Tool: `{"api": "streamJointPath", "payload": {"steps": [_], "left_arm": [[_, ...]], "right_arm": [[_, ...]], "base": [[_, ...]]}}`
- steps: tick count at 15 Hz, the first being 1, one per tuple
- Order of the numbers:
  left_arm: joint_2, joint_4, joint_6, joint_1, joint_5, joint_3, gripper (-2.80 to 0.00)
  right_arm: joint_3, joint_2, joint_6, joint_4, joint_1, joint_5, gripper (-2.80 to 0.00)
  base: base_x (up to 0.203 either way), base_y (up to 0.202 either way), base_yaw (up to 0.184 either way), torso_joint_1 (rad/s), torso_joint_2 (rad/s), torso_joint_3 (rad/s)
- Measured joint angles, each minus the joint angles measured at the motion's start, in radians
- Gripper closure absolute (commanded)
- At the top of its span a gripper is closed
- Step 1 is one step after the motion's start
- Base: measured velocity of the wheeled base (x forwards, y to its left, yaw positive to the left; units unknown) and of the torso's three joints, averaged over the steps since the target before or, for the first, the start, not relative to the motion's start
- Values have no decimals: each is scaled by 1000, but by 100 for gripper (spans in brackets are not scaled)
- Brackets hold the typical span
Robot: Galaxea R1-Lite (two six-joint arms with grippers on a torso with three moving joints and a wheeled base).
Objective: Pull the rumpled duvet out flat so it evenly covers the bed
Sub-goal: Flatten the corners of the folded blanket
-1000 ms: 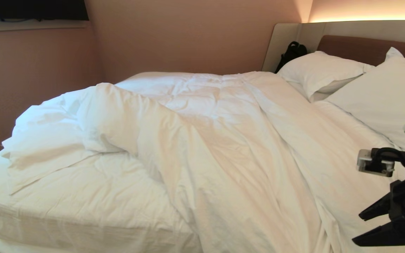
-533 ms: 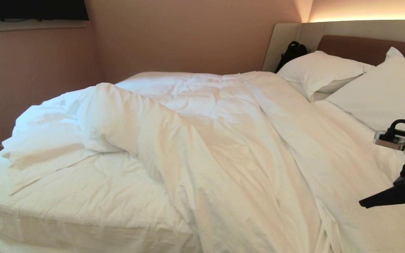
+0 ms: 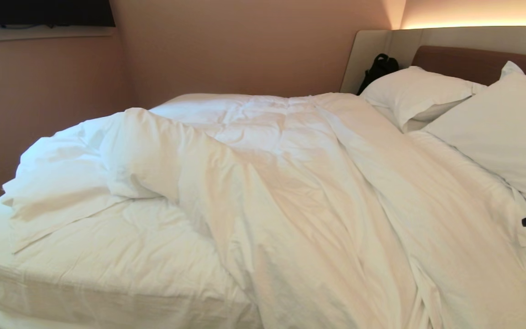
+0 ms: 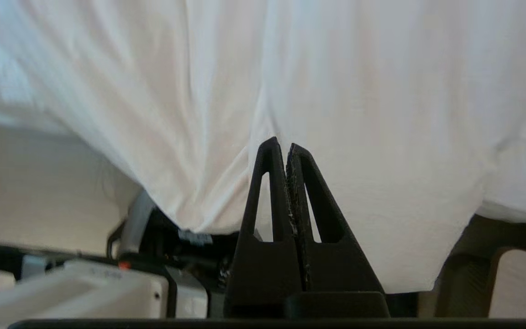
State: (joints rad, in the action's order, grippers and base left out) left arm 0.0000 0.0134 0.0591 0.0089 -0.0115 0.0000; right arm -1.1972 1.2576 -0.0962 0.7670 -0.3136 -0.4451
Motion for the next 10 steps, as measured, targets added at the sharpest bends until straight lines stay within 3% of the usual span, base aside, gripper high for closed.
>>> {"api": "streamJointPath", "payload": {"steps": [3, 5, 7, 10], "left_arm": [[0, 0, 0, 0, 0, 0, 0], [0, 0, 0, 0, 0, 0, 0], [0, 0, -2, 0, 0, 0, 0], [0, 0, 1, 0, 0, 0, 0]], "right_arm": [[7, -59, 87, -31, -199, -13, 0], [-12, -87, 128, -64, -277, -43, 0], [-67, -77, 171, -96, -298, -63, 0], [-162, 1, 263, -116, -252, -51, 0]], "base": [[0, 0, 0, 0, 0, 0], [0, 0, 0, 0, 0, 0], [0, 0, 0, 0, 0, 0], [0, 0, 0, 0, 0, 0]]}}
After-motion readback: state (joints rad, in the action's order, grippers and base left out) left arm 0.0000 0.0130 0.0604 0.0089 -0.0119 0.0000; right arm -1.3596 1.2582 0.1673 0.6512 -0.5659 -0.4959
